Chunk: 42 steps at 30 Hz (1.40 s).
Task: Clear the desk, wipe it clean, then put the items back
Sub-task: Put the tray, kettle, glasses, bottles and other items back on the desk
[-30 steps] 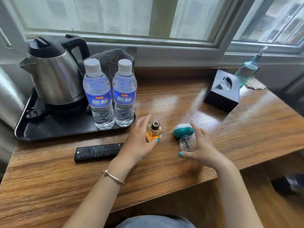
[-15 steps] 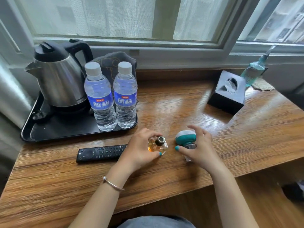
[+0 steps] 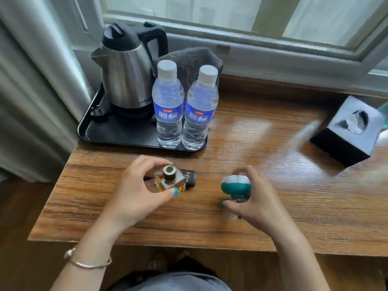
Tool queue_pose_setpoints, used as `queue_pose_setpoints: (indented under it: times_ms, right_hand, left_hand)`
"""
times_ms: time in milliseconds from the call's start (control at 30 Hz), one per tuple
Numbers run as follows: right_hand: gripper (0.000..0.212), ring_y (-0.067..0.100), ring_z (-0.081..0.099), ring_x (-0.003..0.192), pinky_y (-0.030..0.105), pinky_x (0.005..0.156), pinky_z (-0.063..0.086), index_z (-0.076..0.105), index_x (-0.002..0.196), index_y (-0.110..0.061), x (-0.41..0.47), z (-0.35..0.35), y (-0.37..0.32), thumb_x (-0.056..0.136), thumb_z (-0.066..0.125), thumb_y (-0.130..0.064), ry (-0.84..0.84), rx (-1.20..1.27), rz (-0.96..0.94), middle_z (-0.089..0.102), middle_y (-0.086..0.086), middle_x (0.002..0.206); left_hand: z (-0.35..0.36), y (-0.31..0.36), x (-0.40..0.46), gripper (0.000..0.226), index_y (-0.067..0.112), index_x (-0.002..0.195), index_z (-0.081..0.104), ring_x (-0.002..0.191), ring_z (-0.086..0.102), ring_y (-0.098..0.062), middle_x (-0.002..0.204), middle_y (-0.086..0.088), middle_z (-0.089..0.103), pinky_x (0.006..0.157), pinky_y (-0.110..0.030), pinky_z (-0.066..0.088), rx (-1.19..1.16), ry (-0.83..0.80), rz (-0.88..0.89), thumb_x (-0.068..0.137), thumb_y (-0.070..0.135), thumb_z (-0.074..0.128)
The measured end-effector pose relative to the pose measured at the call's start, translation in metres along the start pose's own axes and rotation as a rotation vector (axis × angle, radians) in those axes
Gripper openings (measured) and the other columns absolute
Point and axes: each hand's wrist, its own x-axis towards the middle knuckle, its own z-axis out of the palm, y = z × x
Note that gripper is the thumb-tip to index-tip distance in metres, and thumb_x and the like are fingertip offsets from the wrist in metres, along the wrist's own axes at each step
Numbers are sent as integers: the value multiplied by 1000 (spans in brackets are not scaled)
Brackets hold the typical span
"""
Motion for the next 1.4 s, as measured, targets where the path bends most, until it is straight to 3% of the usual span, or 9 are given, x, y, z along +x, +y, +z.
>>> queue_pose_setpoints:
  times_ms: [233, 333, 467, 733, 900, 1067, 1233, 1333, 1400]
  right_hand:
    - [61, 3, 62, 79, 15, 65, 51, 48, 106, -37, 12, 38, -66, 62, 88, -23, -148, 168, -144, 58, -17, 98]
    - [65, -2, 63, 78, 9, 67, 46, 51, 114, -43, 22, 59, -102, 65, 88, -22, -166, 276, -204, 60, -17, 107]
    - [66, 3, 60, 106, 27, 92, 51, 59, 118, -44, 30, 97, -147, 62, 90, -28, -50, 346, -282, 58, -20, 117]
    - [55, 15, 53, 120, 44, 98, 49, 57, 129, -27, 74, 175, -211, 76, 67, -17, 340, 490, -198, 53, -7, 126]
    - [55, 18, 48, 122, 38, 105, 42, 57, 128, -10, 110, 189, -225, 74, 66, -8, 533, 342, -204, 53, 10, 127]
    - [52, 11, 43, 120, 18, 107, 34, 60, 119, -5, 143, 183, -221, 68, 67, 3, 639, 269, -256, 50, 17, 124]
    - [59, 10, 40, 121, 48, 99, 48, 53, 120, -15, 162, 196, -210, 70, 69, 11, 690, 243, -278, 38, 7, 129]
    - [69, 14, 39, 126, 47, 99, 48, 44, 125, -27, 158, 201, -207, 73, 68, 11, 626, 141, -286, 30, 13, 140]
    - [72, 29, 50, 122, 45, 85, 55, 41, 128, -35, 150, 204, -206, 75, 66, 8, 580, -2, -257, 22, 8, 147]
  left_hand:
    - [-68, -29, -5, 55, 37, 109, 62, 99, 57, 8, 108, 20, 62, 82, -14, 50, 119, 158, -120, 66, 12, 86]
    - [-95, -43, 9, 51, 32, 107, 67, 95, 63, 2, 101, 17, 69, 85, -21, 52, 90, 228, -103, 65, 12, 86]
    - [-130, -63, 47, 50, 29, 103, 68, 90, 64, 3, 99, 13, 70, 83, -15, 52, -6, 224, -23, 64, 4, 86]
    - [-172, -102, 106, 61, 45, 102, 61, 100, 63, -1, 107, 14, 66, 91, -25, 51, -42, 60, 151, 64, 3, 86]
    - [-172, -112, 137, 52, 27, 106, 71, 92, 61, 6, 100, 17, 66, 83, -3, 43, 32, -43, 214, 62, 3, 86]
    - [-165, -125, 159, 50, 17, 109, 72, 97, 67, -13, 105, 0, 71, 92, -33, 53, 51, -42, 208, 62, 8, 86]
    - [-161, -127, 166, 52, 14, 113, 70, 102, 64, -16, 109, -3, 69, 96, -36, 51, 79, -36, 212, 64, 5, 84]
    - [-159, -133, 167, 53, 12, 116, 69, 105, 63, -18, 111, -4, 67, 98, -36, 49, 87, -61, 207, 66, 1, 82]
    - [-156, -138, 165, 54, 12, 119, 67, 110, 61, -19, 115, -4, 65, 101, -37, 47, 95, -56, 205, 68, 1, 80]
